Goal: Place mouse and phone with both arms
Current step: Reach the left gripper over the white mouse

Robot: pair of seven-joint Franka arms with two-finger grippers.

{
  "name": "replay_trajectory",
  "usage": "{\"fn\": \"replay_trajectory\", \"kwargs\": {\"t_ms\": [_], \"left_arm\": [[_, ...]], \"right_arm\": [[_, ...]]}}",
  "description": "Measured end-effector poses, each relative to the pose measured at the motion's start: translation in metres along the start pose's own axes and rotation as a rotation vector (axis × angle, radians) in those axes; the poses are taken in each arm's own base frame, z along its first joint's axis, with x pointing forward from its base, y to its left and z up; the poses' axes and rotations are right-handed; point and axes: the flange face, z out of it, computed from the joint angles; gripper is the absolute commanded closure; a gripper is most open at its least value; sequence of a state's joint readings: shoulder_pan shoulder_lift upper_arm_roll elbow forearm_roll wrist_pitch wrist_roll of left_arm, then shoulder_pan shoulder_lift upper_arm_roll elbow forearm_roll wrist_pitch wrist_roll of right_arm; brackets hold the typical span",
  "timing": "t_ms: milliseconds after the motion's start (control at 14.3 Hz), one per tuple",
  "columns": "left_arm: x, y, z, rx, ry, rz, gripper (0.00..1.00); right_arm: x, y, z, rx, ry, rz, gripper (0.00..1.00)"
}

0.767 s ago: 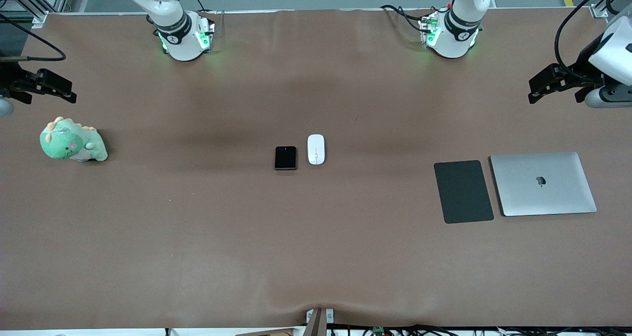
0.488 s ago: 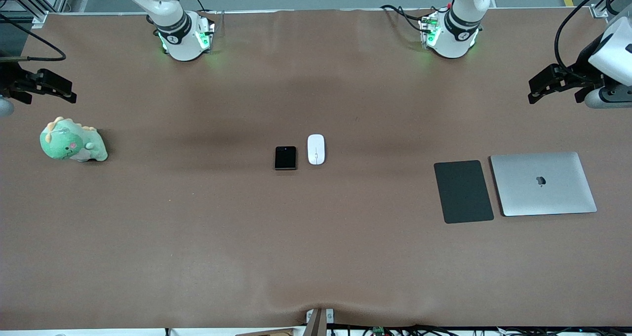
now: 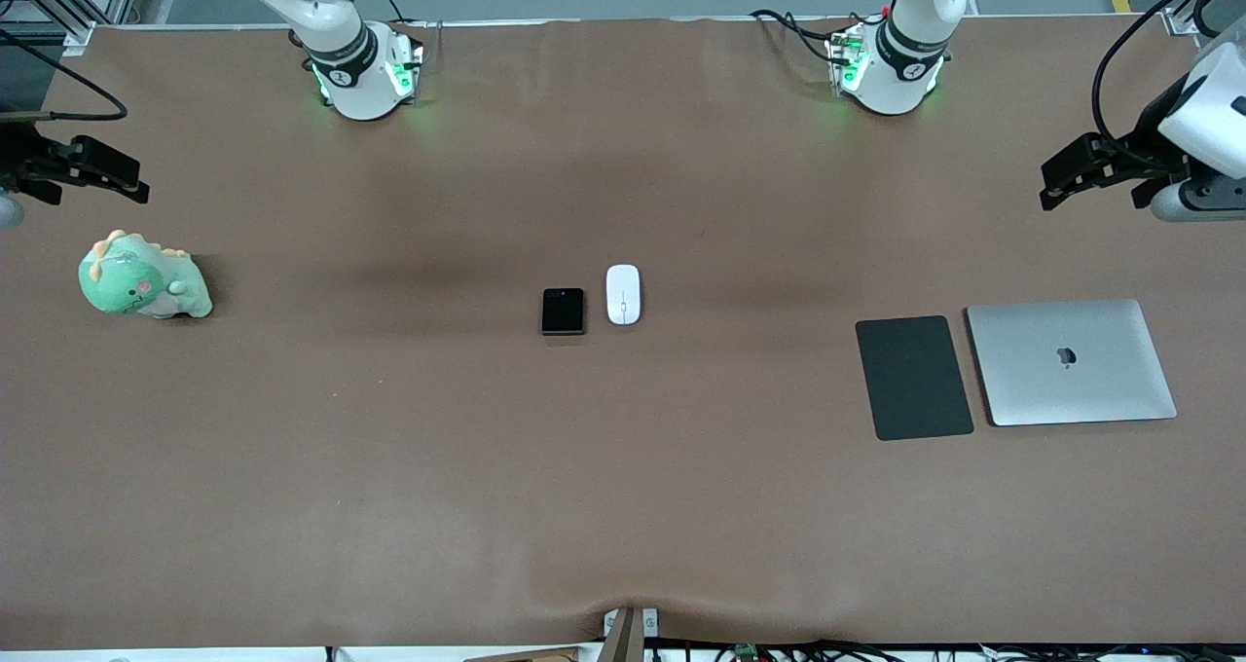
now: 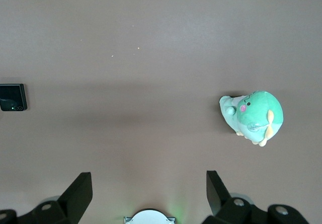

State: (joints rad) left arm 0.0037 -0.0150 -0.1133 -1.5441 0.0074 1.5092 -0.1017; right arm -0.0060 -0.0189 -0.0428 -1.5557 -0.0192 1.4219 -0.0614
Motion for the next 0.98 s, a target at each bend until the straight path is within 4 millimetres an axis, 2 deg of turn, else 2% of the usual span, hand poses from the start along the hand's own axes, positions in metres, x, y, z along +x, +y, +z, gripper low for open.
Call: {"fn": "replay_trajectory", "kwargs": {"t_ms": [209,349,767,977], "left_arm": [[0.005,0.009,0.01,-0.004,-0.019,0.013,0.0],[0.012,0.025,0.025,-0.007,-0.046,0.014,0.0],[0.045,0.109,0.099,-0.02,-0.081,0.035,0.0],[0.052,0.162,0.138,-0.026,-0.083,0.029,0.0]], "right_arm": [[0.0,0.001,0.0,0.0,0.0,0.001,0.0],[0.0,0.001,0.0,0.001,0.0,0.001,0.0],[0.0,0.0,0.0,0.001,-0.001,0.001,0.0],[0.0,0.0,0.0,0.002,-0.001,0.0,0.0]]}}
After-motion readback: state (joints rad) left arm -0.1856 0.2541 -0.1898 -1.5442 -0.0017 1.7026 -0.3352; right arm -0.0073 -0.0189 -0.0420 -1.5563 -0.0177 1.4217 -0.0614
